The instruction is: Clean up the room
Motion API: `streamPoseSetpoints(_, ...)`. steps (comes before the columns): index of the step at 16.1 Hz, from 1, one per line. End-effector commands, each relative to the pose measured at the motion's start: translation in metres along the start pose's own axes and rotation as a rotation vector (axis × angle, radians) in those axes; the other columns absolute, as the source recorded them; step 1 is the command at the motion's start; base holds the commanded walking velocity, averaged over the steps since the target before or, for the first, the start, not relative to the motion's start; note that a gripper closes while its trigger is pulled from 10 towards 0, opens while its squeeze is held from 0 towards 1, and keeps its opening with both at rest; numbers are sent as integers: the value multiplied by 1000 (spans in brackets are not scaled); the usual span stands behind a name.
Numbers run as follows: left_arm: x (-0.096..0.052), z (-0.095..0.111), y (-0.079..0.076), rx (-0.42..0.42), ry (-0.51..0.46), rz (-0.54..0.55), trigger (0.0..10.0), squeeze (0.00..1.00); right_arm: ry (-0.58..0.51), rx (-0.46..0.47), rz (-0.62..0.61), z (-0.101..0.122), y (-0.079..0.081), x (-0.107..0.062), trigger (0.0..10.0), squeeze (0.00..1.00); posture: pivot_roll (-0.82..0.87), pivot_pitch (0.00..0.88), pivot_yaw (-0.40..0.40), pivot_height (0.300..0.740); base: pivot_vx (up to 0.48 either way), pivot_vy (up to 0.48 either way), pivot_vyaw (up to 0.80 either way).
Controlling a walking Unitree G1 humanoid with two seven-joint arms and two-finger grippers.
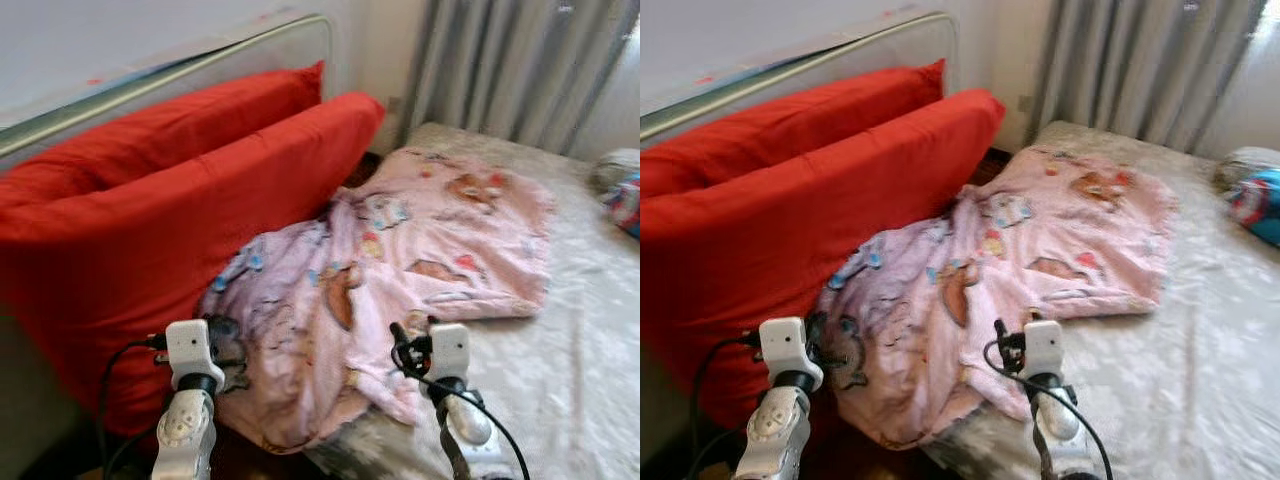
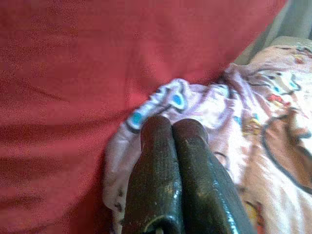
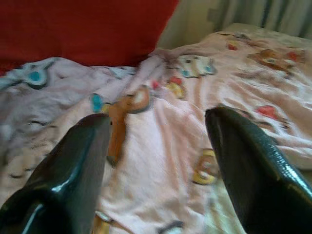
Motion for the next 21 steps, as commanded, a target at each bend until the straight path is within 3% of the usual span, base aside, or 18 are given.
streamPoseSetpoints(1, 3, 4, 4, 16, -2, -4, 10000, 0, 2, 21, 11, 2, 7, 3, 10000, 0, -47, 61, -7, 740, 0, 315, 0)
streamPoseSetpoints(21, 5, 9, 4, 34, 3, -23, 10000, 0, -19, 27, -4, 9, 5, 8, 10000, 0, -50, 108, 4, 740, 0, 0, 0)
Point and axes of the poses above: a point about 5 cm out from each wrist's last joint towards the gripper, its own x axis pointing out of the wrist towards the gripper, its own z axis along the axis of the wrist's last joint, y = z × x, the point moved 1 cm from there along x, pointing out of the wrist towards the gripper, and after that the axes turned 1 degree about -x, right-handed, at the moved point
